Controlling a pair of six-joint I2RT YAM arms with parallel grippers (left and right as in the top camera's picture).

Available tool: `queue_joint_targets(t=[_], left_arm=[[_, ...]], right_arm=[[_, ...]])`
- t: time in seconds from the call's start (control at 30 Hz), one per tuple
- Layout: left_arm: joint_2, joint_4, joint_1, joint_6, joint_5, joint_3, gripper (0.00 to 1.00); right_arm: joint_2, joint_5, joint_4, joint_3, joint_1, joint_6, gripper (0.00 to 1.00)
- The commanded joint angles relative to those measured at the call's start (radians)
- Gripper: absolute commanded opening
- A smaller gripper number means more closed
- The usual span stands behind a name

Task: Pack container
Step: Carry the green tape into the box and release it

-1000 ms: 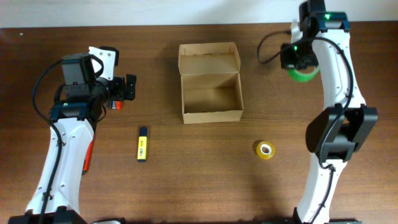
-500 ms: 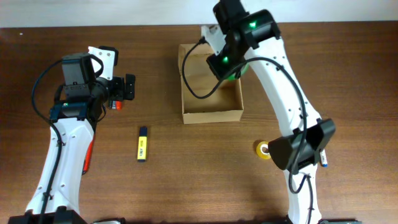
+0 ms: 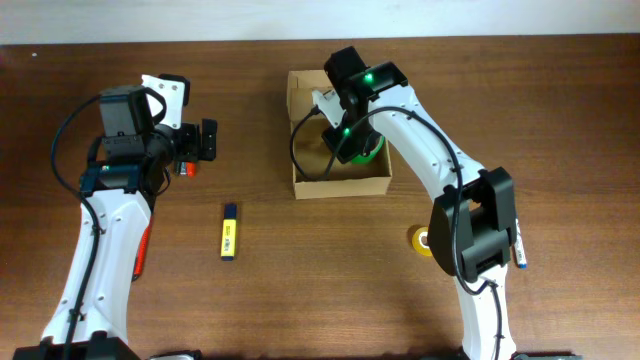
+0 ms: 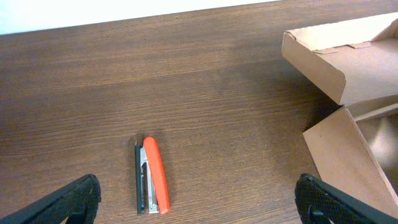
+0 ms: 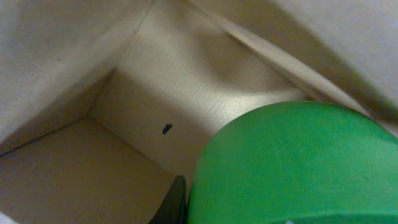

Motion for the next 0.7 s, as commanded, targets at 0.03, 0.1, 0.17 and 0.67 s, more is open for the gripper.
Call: queue_joint_targets(t=[0.03, 0.1, 0.17, 0.67], left_arm=[[0.005, -0.001, 0.005, 0.009, -0.004, 0.014, 0.99], [0.005, -0.001, 0.005, 0.009, -0.004, 0.014, 0.99], [0.005, -0.001, 0.005, 0.009, -0.004, 0.014, 0.99], [0.005, -0.001, 0.005, 0.009, -0.004, 0.014, 0.99]], right_arm=[[-0.019, 0.003, 0.039, -0.055, 0.005, -0.007, 0.04], [-0.003, 0.018, 0.049, -0.061, 0.005, -0.006, 0.04], [0.02, 0.018, 0.052, -0.061, 0.005, -0.003, 0.04], [0.056, 0.022, 0.068, -0.062, 0.005, 0.017, 0.31]])
